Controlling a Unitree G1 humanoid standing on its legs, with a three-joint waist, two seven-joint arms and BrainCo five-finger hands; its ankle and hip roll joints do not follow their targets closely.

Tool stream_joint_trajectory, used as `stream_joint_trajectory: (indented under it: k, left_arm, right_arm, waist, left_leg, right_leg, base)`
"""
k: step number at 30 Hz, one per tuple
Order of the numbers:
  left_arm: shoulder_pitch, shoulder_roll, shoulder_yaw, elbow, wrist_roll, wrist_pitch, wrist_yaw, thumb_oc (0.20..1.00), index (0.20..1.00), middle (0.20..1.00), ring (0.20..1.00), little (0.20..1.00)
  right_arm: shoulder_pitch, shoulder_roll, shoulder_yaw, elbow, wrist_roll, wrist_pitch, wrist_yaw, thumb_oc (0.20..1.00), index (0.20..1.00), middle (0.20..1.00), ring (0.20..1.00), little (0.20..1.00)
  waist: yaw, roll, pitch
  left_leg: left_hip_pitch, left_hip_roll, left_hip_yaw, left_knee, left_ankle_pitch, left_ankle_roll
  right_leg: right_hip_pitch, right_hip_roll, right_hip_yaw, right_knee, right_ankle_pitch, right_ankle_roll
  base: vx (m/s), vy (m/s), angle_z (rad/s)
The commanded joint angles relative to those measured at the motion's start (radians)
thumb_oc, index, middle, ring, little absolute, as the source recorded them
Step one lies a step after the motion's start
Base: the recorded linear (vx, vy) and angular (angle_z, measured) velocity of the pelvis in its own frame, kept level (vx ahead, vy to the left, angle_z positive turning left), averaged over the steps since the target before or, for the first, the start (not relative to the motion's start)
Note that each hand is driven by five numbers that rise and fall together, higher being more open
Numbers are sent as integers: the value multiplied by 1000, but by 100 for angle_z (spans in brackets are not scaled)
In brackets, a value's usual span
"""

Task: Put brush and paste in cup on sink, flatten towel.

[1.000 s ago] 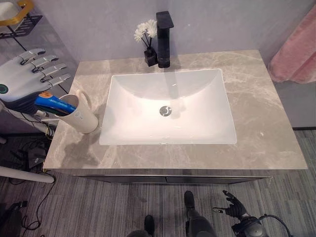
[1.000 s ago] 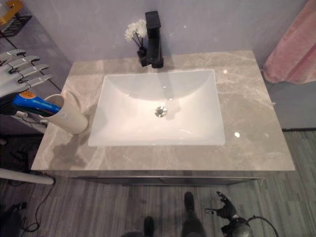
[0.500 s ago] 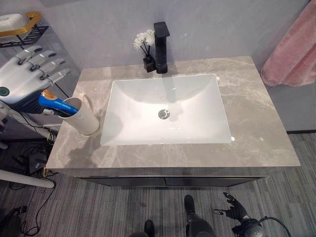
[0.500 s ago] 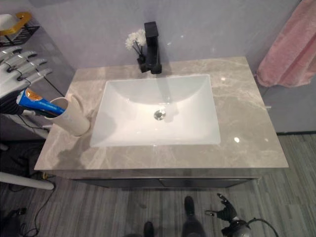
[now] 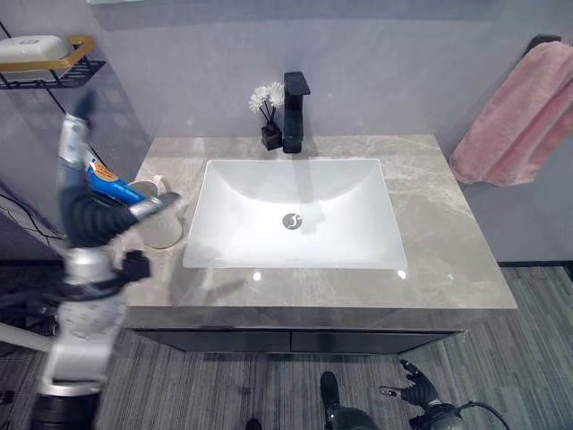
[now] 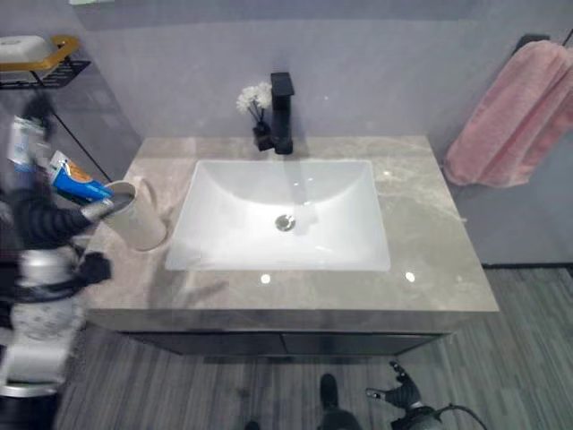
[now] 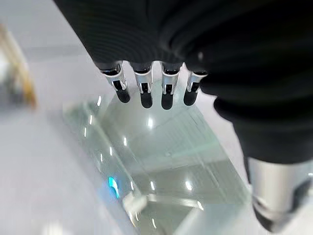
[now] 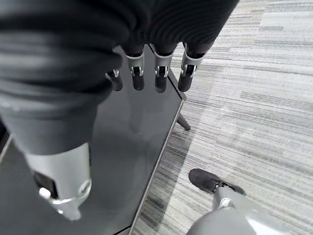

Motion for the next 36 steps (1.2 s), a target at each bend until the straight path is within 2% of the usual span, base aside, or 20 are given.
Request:
stream_joint_trajectory:
  k: [1, 3, 4, 5, 7, 8, 10, 12, 22, 30, 36]
  left_arm:
    - [-22, 23, -31, -28, -50, -44, -31, 200, 200, 200, 200, 200]
    - [31, 5, -119, -30, -175, -21, -114, 200, 200, 200, 200, 200]
    - [32, 6, -118, -30, -179, -21, -118, 200, 200, 200, 200, 200]
    - [83, 18, -122, -31, -239, 14, -173, 200, 200, 200, 200, 200]
    - [114, 31, -124, -28, -277, 35, -204, 200, 200, 200, 200, 200]
    - [186, 61, -98, -27, -362, 67, -249, 200, 200, 200, 200, 200]
    - [225, 76, -80, -26, -403, 89, -267, 200, 200, 200, 200, 200]
    - [318, 144, -12, -21, -460, 133, -321, 200, 200, 200, 200, 200]
    - [465, 279, 125, 21, -621, 181, -369, 200, 200, 200, 200, 200]
    - [465, 312, 102, 23, -672, 196, -364, 200, 200, 200, 200, 200]
    - [459, 292, 127, 50, -666, 185, -332, 200, 200, 200, 200, 200]
  right_arm:
    - [-38, -9, 20, -23, 39, -8, -32, 1000, 1000, 1000, 1000, 1000]
    - [-52, -4, 20, -13, 51, -10, -48, 1000, 1000, 1000, 1000, 1000]
    - [-51, -4, 20, -13, 50, -10, -48, 1000, 1000, 1000, 1000, 1000]
    - [-53, -4, 15, -13, 52, -5, -49, 1000, 1000, 1000, 1000, 1000]
    - [-54, -5, 14, -6, 53, -2, -50, 1000, 1000, 1000, 1000, 1000]
    - [-49, -9, 4, 7, 50, 5, -46, 1000, 1000, 1000, 1000, 1000]
    - [-43, -13, 3, 4, 46, 10, -40, 1000, 1000, 1000, 1000, 1000]
    - [-30, -23, -3, 9, 30, 21, -15, 1000, 1000, 1000, 1000, 1000]
    - [-38, -51, 34, 3, -9, 42, 40, 1000, 1000, 1000, 1000, 1000]
    - [-81, -83, 60, -14, -18, 51, 40, 1000, 1000, 1000, 1000, 1000]
    - [-89, -89, 47, -5, -7, 47, 23, 1000, 1000, 1000, 1000, 1000]
  waist:
    - [-25, -18, -11]
    - [-24, -17, -6]
    - [-23, -17, -8]
    - [-20, -14, -2]
    - [-17, -12, 0]
    - [-12, -5, 10]
    - [-13, -2, 13]
    - [-9, 12, 21]
    - [5, 53, 49]
    - [10, 77, 73]
    - [15, 83, 91]
  left_leg:
    - [-60, 7, 19, 2, 36, -12]
    - [-65, 8, 17, 2, 41, -9]
    - [-65, 8, 17, 2, 41, -9]
    - [-68, 9, 16, 2, 44, -7]
    - [-71, 10, 16, 2, 46, -6]
    - [-76, 12, 16, 2, 51, -6]
    - [-79, 13, 16, 2, 54, -7]
    - [-88, 15, 15, 2, 62, -11]
    - [-137, 11, 11, 2, 95, -24]
    - [-169, 5, 6, 2, 107, -26]
    - [-192, 2, 15, 2, 107, -24]
  right_leg:
    - [158, -31, 4, 6, -138, 29]
    - [154, -29, 7, 6, -135, 28]
    - [153, -29, 7, 6, -135, 28]
    - [149, -27, 10, 6, -133, 28]
    - [146, -26, 12, 6, -132, 27]
    - [141, -24, 14, 6, -131, 26]
    - [138, -22, 15, 6, -129, 25]
    - [129, -18, 15, 6, -127, 26]
    - [85, -16, 12, 6, -115, 28]
    - [53, -21, 6, 6, -107, 29]
    - [20, -24, 14, 6, -101, 34]
  base:
    - [-29, -15, 3]
    - [0, 0, 0]
    - [-30, -22, 0]
    - [0, 0, 0]
    - [-24, -18, -4]
    - [0, 0, 0]
    - [0, 0, 0]
    - [0, 0, 0]
    - [-3, -2, 0]
    - [1, -6, 2]
    - [1, 0, 1]
